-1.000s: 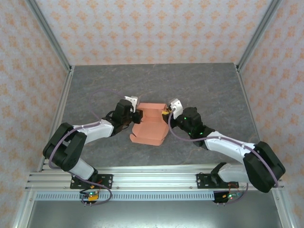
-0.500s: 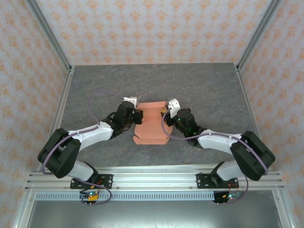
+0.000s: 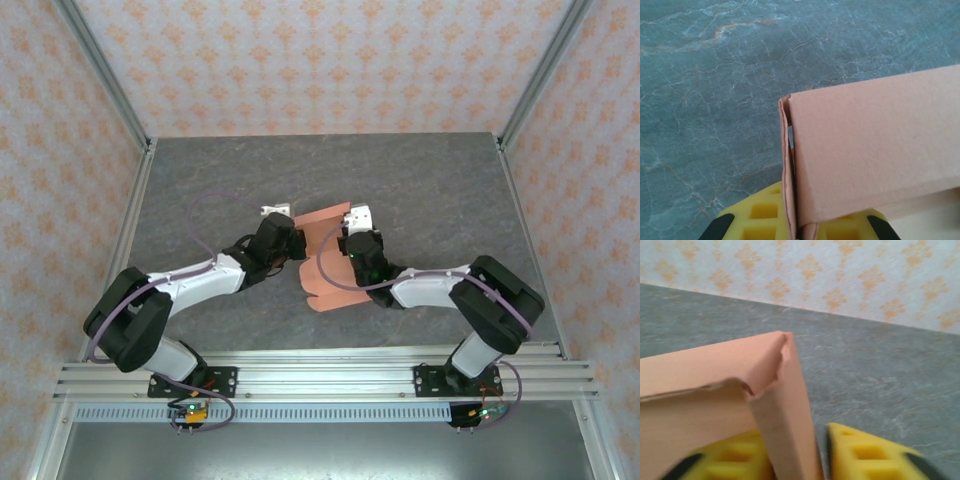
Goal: Fold the paper box
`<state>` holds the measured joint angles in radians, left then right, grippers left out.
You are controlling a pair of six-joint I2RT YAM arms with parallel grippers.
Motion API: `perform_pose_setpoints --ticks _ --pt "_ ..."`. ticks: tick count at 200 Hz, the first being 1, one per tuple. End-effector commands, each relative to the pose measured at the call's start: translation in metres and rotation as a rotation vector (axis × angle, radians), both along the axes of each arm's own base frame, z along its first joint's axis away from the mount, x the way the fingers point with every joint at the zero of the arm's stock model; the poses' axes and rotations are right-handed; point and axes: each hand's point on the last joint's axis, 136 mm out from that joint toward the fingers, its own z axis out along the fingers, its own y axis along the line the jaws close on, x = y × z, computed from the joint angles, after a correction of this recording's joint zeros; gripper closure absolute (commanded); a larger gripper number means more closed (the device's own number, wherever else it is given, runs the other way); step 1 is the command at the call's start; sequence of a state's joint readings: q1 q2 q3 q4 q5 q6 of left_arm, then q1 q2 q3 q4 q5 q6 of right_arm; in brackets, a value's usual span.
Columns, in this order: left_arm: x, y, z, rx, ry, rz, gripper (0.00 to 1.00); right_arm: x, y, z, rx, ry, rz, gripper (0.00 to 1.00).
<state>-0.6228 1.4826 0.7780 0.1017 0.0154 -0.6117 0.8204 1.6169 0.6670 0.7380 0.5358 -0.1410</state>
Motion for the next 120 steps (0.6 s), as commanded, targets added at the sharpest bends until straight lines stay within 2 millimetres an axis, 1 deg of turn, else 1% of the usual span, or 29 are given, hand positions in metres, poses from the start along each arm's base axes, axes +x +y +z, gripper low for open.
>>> perform_pose_setpoints --ticks 1,31,44,73,120 --pt "0.000 -0.004 0.004 -0.008 0.025 0.068 1.00 0.008 -0.018 0.015 0.041 -0.060 -0.161 0.60" --pt "-0.001 -0.005 0.001 0.004 0.046 0.077 1.00 0.008 -0.019 0.025 0.035 -0.084 -0.162 0.59" --pt "-0.001 -0.003 0.002 0.002 0.037 0.086 1.00 0.007 -0.016 0.027 0.033 -0.089 -0.130 0.58" --pt "-0.002 0.002 -0.003 0.030 0.054 0.107 1.00 0.002 -0.009 0.032 0.049 -0.096 -0.057 0.55" --pt "-0.003 0.006 -0.012 0.050 0.069 0.124 1.00 -0.002 0.001 0.028 0.058 -0.065 0.070 0.50"
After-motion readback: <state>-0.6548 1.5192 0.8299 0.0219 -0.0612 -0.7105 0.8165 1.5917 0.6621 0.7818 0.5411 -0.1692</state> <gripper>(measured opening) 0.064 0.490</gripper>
